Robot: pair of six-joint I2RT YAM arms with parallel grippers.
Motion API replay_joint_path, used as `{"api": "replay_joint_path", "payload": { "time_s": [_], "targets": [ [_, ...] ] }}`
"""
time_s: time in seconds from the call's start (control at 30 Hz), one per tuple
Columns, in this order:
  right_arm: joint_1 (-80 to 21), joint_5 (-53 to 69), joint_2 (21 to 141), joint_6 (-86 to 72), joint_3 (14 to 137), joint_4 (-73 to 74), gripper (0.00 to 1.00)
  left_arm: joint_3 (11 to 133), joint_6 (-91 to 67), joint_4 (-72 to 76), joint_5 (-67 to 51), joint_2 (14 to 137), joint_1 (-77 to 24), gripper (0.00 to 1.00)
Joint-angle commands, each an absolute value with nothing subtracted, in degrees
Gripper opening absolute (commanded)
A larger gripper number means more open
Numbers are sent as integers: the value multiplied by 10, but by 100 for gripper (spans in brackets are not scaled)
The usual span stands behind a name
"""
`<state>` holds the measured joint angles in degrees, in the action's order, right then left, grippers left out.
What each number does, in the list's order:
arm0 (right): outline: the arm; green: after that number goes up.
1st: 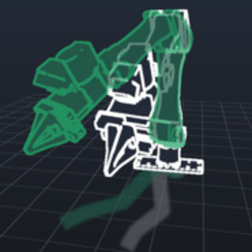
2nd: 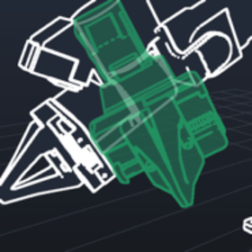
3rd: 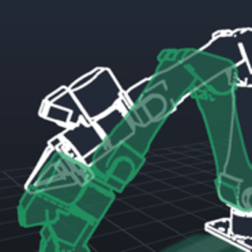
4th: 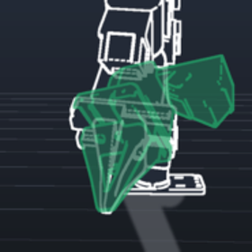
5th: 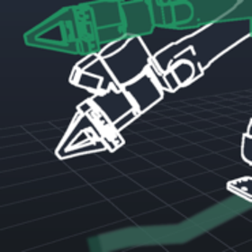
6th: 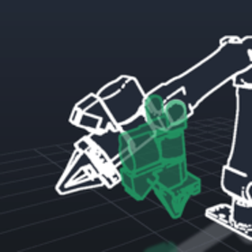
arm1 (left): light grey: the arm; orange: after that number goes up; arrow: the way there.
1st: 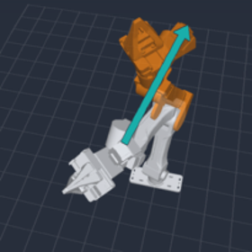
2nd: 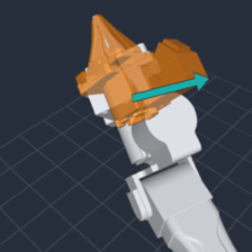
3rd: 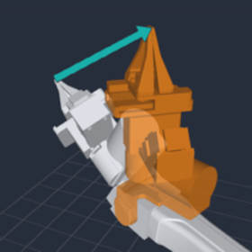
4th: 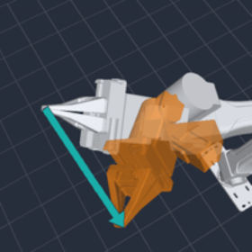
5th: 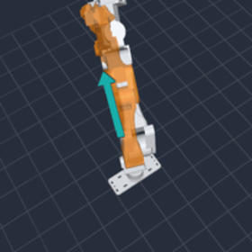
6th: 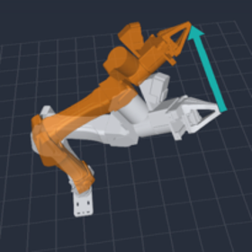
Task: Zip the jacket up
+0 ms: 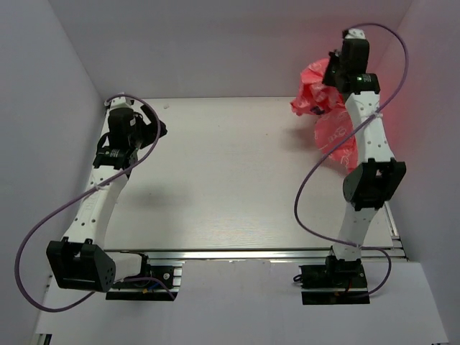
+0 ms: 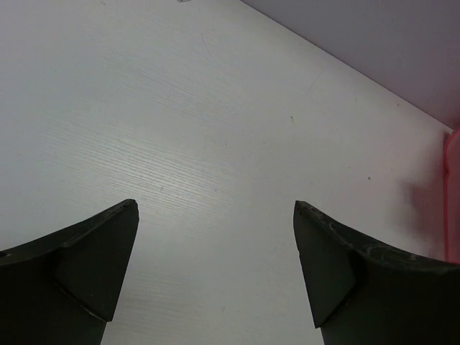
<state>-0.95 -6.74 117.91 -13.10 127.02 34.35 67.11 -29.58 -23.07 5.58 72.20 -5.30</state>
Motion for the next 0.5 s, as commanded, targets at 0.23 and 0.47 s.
{"api": "replay_joint_path", "payload": {
  "time_s": [0.23, 0.47],
  "targets": [
    [-372, -65, 935, -8, 924, 281, 0, 674, -293, -302, 112, 627, -48, 98],
    [-417, 44, 812, -123, 688, 225, 89, 712, -271, -334, 92, 645, -48, 98]
  ]
}}
